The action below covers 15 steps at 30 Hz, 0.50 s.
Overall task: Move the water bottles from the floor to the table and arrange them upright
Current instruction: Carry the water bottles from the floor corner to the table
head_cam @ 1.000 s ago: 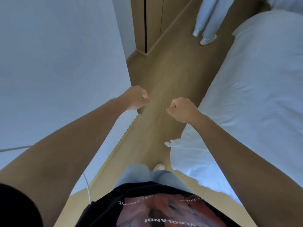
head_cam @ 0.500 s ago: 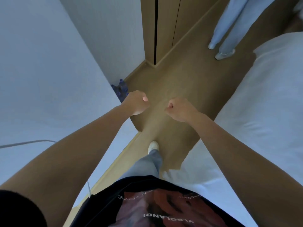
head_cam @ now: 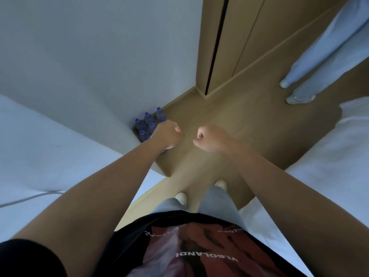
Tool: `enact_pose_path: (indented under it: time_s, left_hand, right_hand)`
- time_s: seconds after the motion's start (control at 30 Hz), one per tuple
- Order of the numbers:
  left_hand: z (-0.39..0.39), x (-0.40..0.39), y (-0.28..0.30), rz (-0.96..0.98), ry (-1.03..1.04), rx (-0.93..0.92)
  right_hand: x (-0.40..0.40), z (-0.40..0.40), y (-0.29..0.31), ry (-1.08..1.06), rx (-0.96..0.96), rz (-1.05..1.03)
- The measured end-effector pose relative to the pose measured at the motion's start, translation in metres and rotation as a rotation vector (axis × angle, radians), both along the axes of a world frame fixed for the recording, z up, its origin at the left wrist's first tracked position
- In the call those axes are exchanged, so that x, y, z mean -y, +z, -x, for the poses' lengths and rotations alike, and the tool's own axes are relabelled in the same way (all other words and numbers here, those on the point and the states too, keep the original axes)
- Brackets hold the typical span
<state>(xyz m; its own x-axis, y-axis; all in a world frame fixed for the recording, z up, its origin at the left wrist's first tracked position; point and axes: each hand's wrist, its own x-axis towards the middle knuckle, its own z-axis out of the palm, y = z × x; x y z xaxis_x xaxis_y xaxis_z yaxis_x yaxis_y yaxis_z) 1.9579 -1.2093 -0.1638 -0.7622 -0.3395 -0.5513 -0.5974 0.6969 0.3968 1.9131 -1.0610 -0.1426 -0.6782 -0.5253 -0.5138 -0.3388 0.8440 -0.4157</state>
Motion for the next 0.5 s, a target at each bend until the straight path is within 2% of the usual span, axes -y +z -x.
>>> enact_pose_path:
  time_s: [0.3,0.5]
  left_hand:
    - [0.033,-0.009,0.010,-0.040,0.371,-0.060]
    - [0.045,-0.023,0.006,-0.040,0.616,-0.066]
  right_hand:
    - [0.001,0.083,0.014,0.362,0.011,-0.046]
    - [-0.003,0.141,0.012,0.447,0.045,0.006]
